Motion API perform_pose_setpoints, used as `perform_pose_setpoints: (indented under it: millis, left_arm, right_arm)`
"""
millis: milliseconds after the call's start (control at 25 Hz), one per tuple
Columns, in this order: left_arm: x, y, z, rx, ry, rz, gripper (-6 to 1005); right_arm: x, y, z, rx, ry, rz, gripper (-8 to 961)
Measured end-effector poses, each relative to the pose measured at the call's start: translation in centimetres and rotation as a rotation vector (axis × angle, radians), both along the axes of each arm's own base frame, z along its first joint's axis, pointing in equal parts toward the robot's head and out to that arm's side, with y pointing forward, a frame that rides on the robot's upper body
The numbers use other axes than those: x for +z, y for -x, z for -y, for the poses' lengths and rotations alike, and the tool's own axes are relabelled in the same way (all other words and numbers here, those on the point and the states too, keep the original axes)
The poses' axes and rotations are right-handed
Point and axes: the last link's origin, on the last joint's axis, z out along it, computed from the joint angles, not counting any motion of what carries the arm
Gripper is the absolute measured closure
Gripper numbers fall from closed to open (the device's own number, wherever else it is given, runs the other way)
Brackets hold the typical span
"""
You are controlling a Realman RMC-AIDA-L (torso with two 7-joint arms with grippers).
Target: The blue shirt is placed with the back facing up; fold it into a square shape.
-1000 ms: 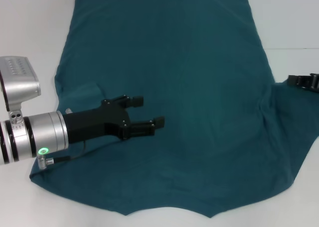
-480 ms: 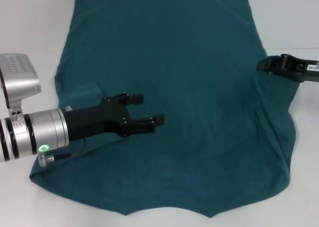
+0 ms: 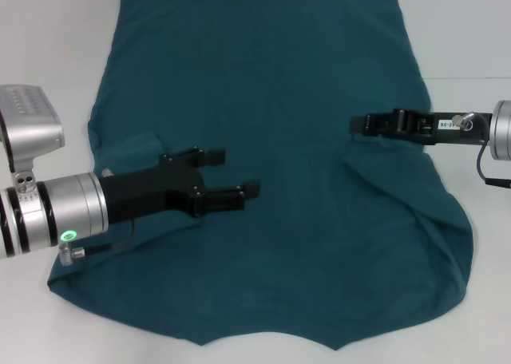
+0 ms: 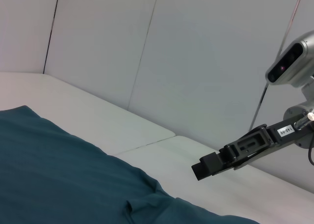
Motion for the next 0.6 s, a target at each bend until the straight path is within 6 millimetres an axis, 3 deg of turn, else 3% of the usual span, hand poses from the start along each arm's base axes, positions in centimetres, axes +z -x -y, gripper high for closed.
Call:
perform_pose_setpoints:
  millis: [160,240,600]
  left_arm:
    - [0.0,0.0,0.0,-0.001,0.0,-0.001,51]
    - [0.0,0.0,0.0,0.0,-0.001,-0.002,51]
    - [0.0,0.0,0.0,-0.002,0.001,-0.003,50]
  right_arm:
    - [1.0,-1.2,0.1,-0.054,-0.017,0.0,556]
    - [2.1,-2.9,0.3,-0.118,-0.037,0.008,475]
    - [4.3,-7.6,2.5,-0.301,-0.015,0.039,276]
